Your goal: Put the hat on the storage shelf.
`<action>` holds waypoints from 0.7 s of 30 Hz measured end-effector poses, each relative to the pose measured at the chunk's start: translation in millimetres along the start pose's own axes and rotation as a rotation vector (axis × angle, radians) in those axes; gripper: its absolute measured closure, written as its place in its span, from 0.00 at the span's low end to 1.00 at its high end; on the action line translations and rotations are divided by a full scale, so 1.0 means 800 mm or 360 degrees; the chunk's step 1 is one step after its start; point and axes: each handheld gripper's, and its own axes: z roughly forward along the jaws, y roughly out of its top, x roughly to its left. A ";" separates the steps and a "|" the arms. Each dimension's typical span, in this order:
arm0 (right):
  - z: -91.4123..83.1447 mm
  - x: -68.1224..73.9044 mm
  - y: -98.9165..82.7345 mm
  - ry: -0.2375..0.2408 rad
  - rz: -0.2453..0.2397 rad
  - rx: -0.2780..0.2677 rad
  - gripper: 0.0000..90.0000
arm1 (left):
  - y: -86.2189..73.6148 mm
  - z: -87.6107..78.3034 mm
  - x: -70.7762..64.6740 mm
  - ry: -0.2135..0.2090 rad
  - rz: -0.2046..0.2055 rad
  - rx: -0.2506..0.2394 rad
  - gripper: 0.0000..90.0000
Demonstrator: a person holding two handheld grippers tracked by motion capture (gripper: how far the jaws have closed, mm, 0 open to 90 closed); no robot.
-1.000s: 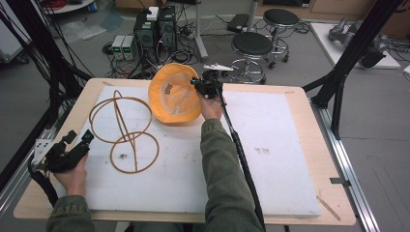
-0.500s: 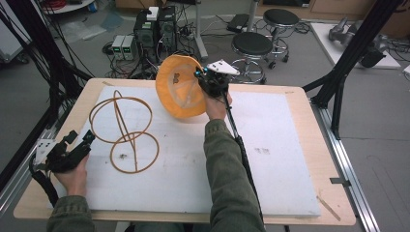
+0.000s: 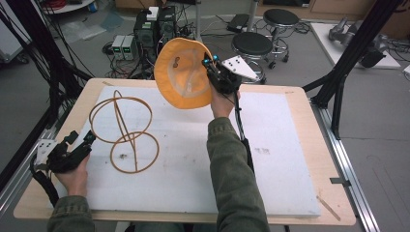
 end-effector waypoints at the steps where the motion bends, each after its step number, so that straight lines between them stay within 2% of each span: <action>1: 0.000 0.000 0.000 0.0000 0.0000 0.0000 0.96 | 0.000 0.000 0.000 0.0002 0.0000 -0.0001 0.39; 5: -0.001 -0.001 0.001 -0.0027 0.0034 -0.0008 0.96 | 0.000 0.000 0.000 0.0004 0.0001 -0.0002 0.39; 12: 0.000 0.003 0.009 -0.0064 0.0034 -0.0031 0.96 | 0.000 0.000 0.001 0.0002 0.0001 -0.0005 0.39; 21: 0.006 0.014 0.023 -0.0030 0.0080 -0.0063 0.96 | 0.001 0.000 0.001 -0.0005 -0.0008 -0.0010 0.39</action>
